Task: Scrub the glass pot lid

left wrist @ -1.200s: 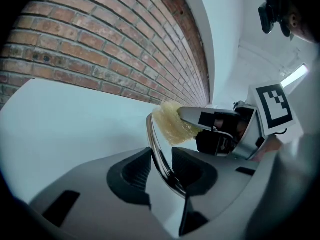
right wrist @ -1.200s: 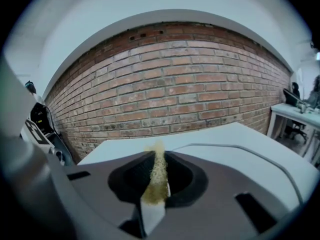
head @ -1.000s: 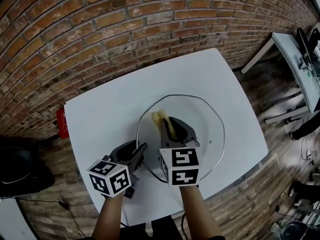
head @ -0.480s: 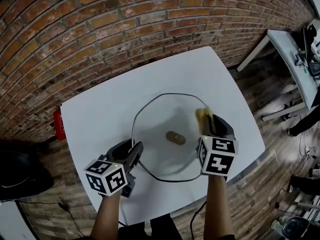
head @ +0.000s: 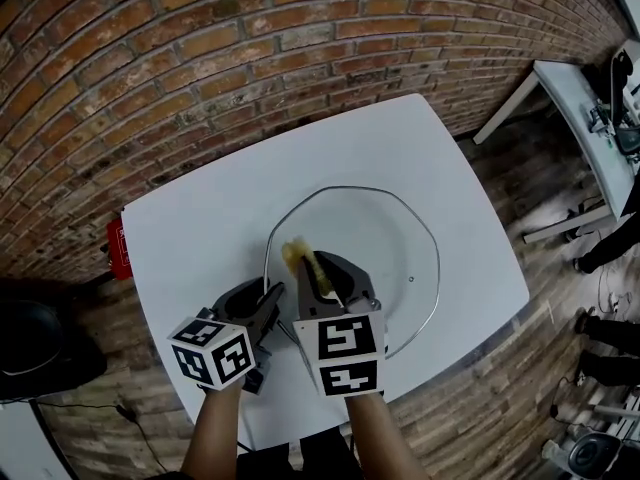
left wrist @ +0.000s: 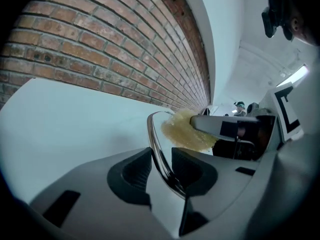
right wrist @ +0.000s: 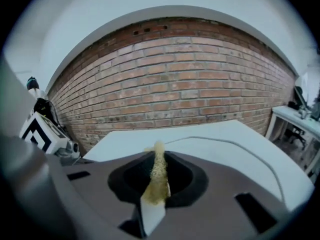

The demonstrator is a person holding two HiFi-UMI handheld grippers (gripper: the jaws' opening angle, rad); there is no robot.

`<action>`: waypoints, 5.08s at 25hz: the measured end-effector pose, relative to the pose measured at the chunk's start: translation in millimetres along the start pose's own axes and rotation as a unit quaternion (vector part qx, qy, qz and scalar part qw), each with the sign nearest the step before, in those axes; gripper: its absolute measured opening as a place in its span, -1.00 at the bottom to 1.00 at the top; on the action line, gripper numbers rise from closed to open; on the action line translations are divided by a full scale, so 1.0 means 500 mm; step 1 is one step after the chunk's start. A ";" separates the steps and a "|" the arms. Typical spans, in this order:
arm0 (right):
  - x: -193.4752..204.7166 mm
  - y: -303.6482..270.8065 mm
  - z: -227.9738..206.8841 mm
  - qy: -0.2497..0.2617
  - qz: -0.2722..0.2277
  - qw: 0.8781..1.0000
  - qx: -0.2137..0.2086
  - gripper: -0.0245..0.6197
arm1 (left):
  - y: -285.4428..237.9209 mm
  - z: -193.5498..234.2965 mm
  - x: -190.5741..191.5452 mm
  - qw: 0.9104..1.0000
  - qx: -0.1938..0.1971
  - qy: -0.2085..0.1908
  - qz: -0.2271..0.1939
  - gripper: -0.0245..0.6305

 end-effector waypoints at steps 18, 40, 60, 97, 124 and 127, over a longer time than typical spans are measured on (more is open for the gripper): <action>0.112 0.118 -0.296 -0.016 0.082 0.975 0.205 -0.74 | -0.002 0.000 0.005 1.000 0.001 0.002 0.002 -0.53; 0.126 0.085 -0.068 0.000 0.094 0.993 0.068 -0.74 | -0.001 0.003 0.004 1.000 -0.004 0.002 0.001 -0.54; 0.147 0.185 -0.207 0.009 0.076 0.976 0.203 -0.74 | 0.017 0.004 -0.014 0.999 -0.010 -0.021 -0.039 -0.53; -0.192 0.445 -0.029 0.035 -0.206 0.962 0.175 -0.74 | 0.382 -0.265 -0.317 0.940 -0.026 -0.244 -0.236 -0.90; -0.311 0.600 0.096 0.057 -0.282 0.941 0.178 -0.74 | 0.583 -0.350 -0.396 0.903 -0.029 -0.289 -0.316 -0.89; -0.312 0.601 0.088 0.054 -0.282 0.941 0.181 -0.74 | 0.585 -0.342 -0.399 0.902 -0.034 -0.293 -0.315 -0.89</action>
Point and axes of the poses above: the fingertips, and each gripper's own axes: y backward along the fingers, z to its left, x out of its underside, the point moved 2 cm from there along y, backward along the fingers, and after that the axes turned 3 degrees about z, right-handed, at the moved point
